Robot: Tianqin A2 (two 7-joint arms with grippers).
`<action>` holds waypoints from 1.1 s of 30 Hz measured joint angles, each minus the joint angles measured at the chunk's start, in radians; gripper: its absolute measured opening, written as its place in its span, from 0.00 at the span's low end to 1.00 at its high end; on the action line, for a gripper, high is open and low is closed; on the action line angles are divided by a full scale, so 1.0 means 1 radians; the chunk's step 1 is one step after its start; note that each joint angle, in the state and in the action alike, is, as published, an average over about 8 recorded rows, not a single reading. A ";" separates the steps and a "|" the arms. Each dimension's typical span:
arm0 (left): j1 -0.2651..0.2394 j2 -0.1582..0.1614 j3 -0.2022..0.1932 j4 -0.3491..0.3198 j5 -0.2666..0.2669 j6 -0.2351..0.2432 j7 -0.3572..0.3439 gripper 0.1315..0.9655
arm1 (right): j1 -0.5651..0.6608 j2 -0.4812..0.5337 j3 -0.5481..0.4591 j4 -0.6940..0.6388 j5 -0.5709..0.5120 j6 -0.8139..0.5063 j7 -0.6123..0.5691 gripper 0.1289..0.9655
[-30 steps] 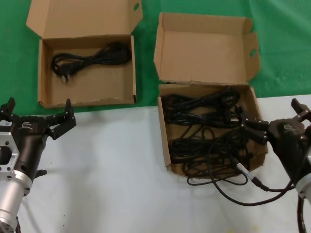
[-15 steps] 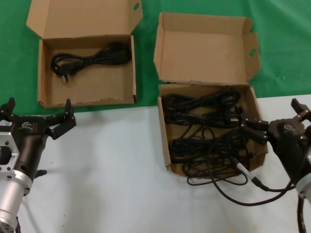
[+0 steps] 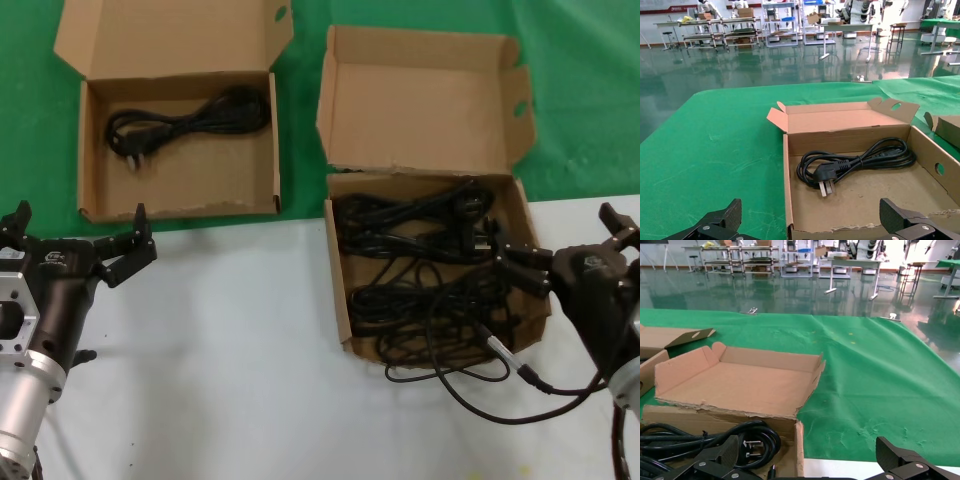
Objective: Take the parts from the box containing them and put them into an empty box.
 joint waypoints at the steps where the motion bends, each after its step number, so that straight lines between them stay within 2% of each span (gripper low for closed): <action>1: 0.000 0.000 0.000 0.000 0.000 0.000 0.000 1.00 | 0.000 0.000 0.000 0.000 0.000 0.000 0.000 1.00; 33: 0.000 0.000 0.000 0.000 0.000 0.000 0.000 1.00 | 0.000 0.000 0.000 0.000 0.000 0.000 0.000 1.00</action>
